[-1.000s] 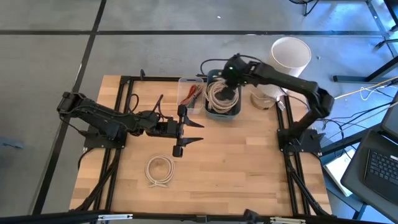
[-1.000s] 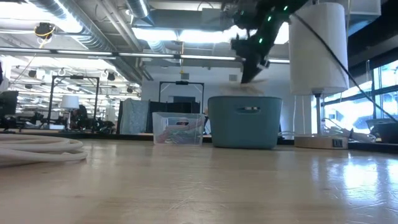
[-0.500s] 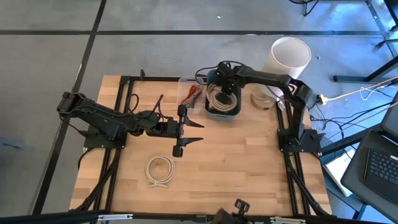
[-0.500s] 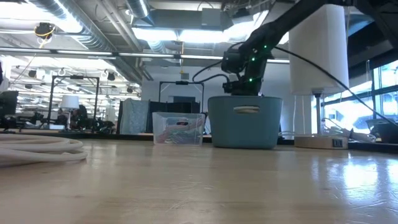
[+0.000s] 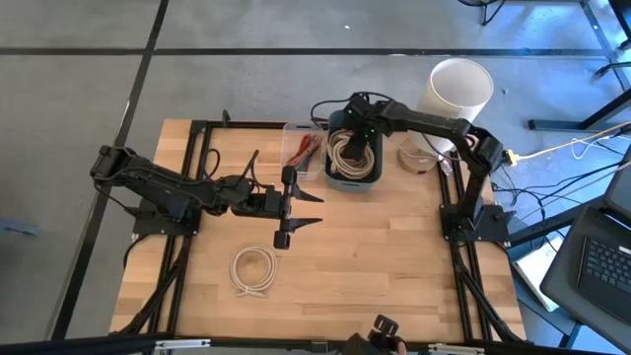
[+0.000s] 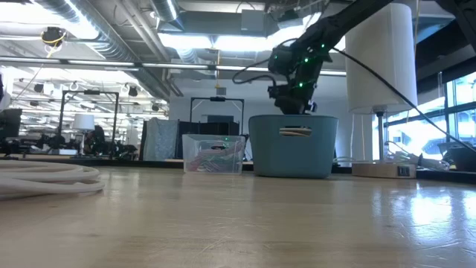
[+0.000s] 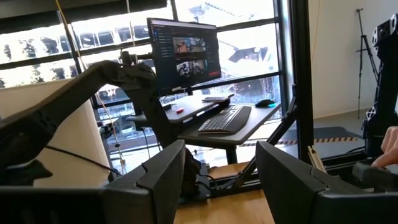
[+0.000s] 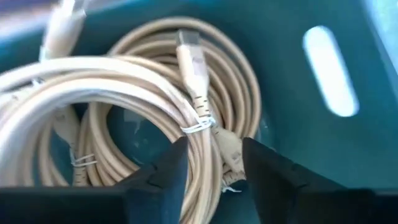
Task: Pick and place USB-C Cables
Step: Put the white HDMI cable into the blue bin
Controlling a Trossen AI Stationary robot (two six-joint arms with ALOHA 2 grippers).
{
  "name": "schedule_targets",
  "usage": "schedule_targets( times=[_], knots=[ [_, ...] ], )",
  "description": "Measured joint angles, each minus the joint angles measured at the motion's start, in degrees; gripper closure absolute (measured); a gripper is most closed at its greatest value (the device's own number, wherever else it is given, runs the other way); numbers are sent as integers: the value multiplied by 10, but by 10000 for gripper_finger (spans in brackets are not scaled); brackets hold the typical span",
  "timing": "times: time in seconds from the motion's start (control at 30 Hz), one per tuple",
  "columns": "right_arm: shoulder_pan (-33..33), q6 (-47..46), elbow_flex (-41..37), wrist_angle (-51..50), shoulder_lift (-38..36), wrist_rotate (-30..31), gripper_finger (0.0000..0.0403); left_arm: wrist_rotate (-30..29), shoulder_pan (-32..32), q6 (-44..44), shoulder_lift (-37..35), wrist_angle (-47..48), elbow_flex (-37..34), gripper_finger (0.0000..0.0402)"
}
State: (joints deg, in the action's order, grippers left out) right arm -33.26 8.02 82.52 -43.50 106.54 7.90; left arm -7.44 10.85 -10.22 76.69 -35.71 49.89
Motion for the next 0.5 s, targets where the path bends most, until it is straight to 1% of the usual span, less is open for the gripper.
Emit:
schedule_targets(
  times=[0.1,0.17,0.33,0.43,0.5],
  knots=[
    [0,-3,0,-2,-21,0,223,0,0,0,0,0,0,210],
    [1,-5,0,-7,-41,0,213,0,0,0,0,0,0,210],
    [25,-28,0,-63,-124,-3,207,0,0,0,0,0,0,210],
    [65,-42,0,-112,-188,-37,206,0,0,0,0,0,0,210],
    [98,-61,0,-154,-231,-86,206,0,0,0,0,0,0,210]
  ],
)
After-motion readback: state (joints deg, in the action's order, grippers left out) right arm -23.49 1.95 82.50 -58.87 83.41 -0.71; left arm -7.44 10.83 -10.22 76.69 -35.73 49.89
